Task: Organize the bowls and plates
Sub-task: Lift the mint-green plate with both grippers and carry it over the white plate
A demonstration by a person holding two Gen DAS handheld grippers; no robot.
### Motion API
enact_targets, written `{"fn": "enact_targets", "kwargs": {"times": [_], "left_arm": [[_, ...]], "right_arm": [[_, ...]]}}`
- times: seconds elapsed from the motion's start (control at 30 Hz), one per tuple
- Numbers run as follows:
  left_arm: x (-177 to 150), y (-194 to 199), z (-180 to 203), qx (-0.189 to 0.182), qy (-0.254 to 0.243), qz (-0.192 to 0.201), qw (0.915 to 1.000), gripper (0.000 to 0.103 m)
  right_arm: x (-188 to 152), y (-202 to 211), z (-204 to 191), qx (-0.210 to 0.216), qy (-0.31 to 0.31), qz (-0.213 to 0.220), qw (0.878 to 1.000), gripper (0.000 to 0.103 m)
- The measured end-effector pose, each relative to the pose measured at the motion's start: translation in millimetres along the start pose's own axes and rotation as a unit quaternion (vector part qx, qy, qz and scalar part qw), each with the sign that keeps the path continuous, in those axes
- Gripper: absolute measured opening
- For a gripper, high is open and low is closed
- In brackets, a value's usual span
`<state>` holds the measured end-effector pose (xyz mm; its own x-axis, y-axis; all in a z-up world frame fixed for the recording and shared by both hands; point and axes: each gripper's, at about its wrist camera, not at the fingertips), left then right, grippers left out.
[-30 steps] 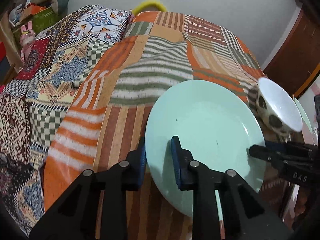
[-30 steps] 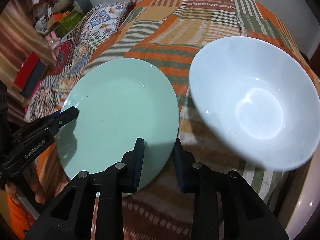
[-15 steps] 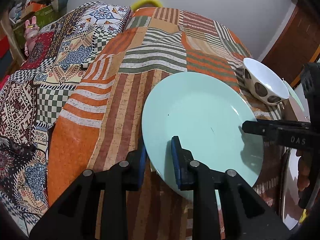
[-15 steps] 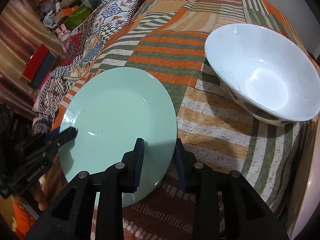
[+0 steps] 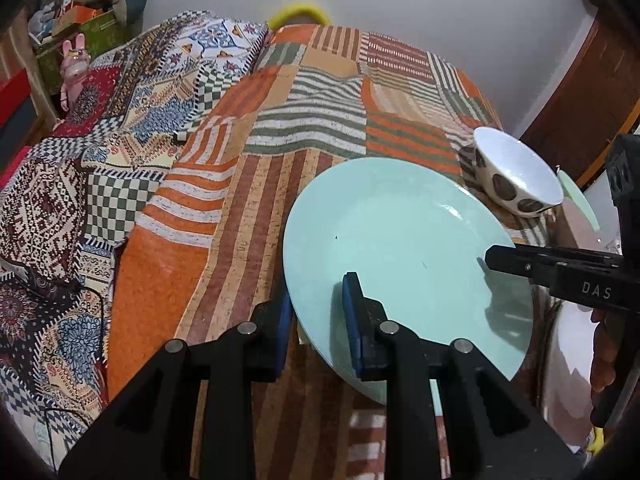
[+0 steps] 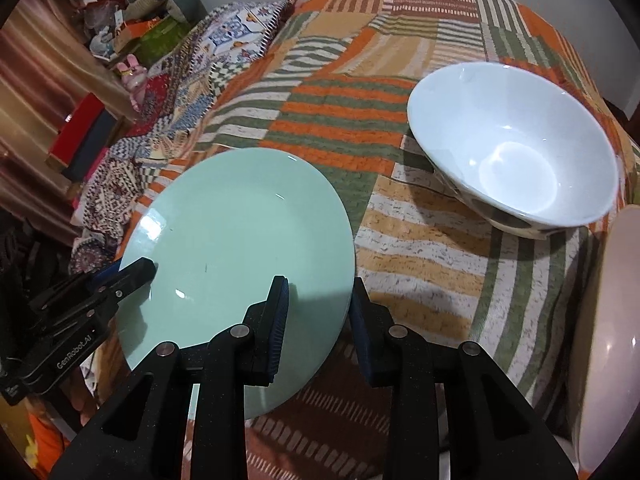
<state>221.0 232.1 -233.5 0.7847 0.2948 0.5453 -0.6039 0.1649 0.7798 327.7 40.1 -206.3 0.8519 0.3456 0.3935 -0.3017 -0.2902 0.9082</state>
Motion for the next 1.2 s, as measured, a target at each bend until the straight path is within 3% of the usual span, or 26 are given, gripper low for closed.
{"fn": "enact_targets", "kwargs": {"times": [0.27,0.53,1.2], "left_arm": [[-3,45,27,0.009,-0.021,0.038,0.999,0.024],[-11,81,63,-0.006,-0.043,0.06,0.9973,0.024],[-47,112,147,-0.039,-0.103,0.057,0.9923,0.024]], "right_arm": [[-14,36,-4,0.014,-0.004,0.034,0.999,0.029],[-35,82,8,0.02,-0.018,0.076,0.997,0.029],[-103,146,62,0.014,-0.078,0.128,0.989,0.029]]}}
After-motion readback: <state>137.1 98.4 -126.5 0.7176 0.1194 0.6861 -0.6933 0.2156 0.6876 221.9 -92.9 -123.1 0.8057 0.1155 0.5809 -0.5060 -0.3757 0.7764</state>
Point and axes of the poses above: each gripper's, at about its wrist camera, not at the fingertips, and y roughly against the way its jaws point, z to its right, x to its top, and after that the axes turned 5 degrees about -x, right-handed
